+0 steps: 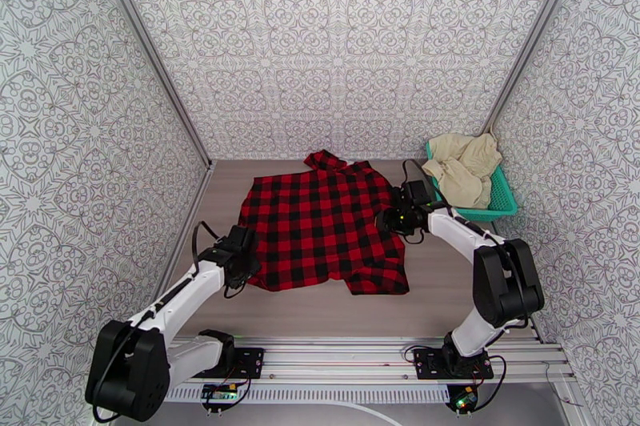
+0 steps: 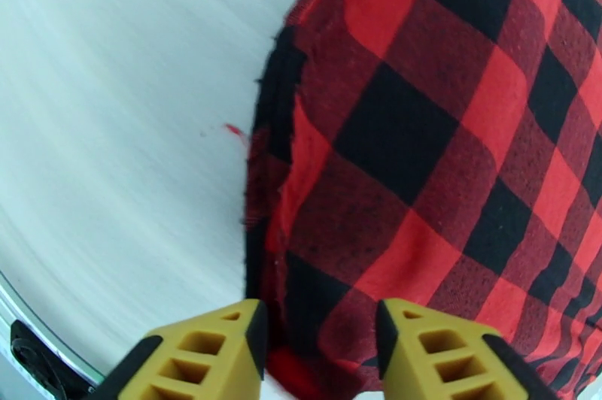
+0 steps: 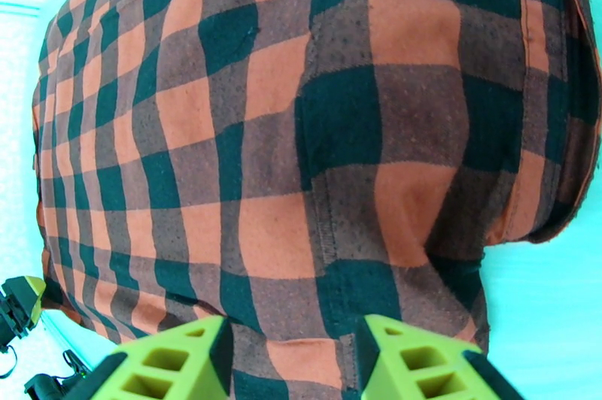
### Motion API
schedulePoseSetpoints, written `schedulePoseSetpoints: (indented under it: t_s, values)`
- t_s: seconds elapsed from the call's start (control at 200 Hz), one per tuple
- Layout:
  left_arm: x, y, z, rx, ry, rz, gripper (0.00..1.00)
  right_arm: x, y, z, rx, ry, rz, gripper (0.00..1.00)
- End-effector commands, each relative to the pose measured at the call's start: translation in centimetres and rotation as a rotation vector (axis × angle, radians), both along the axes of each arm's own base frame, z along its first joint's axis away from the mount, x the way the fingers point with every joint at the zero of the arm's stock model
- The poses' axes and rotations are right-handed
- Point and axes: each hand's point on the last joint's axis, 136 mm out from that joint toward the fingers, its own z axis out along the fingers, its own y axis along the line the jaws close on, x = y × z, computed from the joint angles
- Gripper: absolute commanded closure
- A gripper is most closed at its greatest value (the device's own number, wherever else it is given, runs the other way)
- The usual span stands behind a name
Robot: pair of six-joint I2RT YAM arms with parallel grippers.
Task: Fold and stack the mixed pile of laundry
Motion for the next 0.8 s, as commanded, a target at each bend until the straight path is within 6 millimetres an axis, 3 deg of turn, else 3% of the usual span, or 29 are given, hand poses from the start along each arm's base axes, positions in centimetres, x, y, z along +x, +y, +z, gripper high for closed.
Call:
schedulePoseSetpoints:
  t_s: [0.0, 0.125, 0.24, 0.28, 0.335, 0.415, 0.495, 0.595, 0.7, 0.795]
  values:
    - [-1.7, -0.1, -1.0, -0.024, 0.034, -0.007, 0.77, -1.1, -0.1, 0.0, -0.008, 0.018, -0.002, 0.51]
    - [-4.2, 0.6, -1.6, -0.015, 0.077, 0.031, 0.94, -1.6, -0.3, -0.4, -0.015, 0.035, -0.004, 0.51]
    - [-6.0, 2.0, -1.4, 0.014, 0.086, 0.095, 0.93, -2.8, -0.8, -0.9, -0.025, 0.060, -0.022, 0.50]
    - [-6.5, 2.6, -1.3, 0.025, 0.083, 0.128, 0.82, -3.3, -1.1, -1.1, -0.036, 0.068, -0.028, 0.50]
    - [-6.8, 3.2, -1.0, 0.034, 0.072, 0.158, 0.50, -4.1, -1.6, -1.4, -0.055, 0.082, -0.038, 0.50]
    - [-6.7, 3.9, -0.3, 0.050, 0.048, 0.181, 0.37, -5.3, -2.5, -1.8, -0.086, 0.104, -0.054, 0.49]
    - [-5.5, 4.3, 1.2, 0.067, 0.003, 0.154, 0.39, -6.3, -3.6, -1.9, -0.114, 0.119, -0.082, 0.47]
    - [-2.1, 3.3, 3.4, 0.059, -0.070, 0.044, 0.47, -7.8, -4.9, -2.2, -0.112, 0.159, -0.120, 0.45]
    - [2.0, 0.3, 4.9, 0.037, -0.123, -0.107, 0.52, -9.8, -6.3, -2.7, -0.076, 0.225, -0.171, 0.44]
    - [5.4, -3.0, 4.6, -0.009, -0.154, -0.214, 0.56, -11.8, -6.6, -3.4, -0.051, 0.272, -0.210, 0.42]
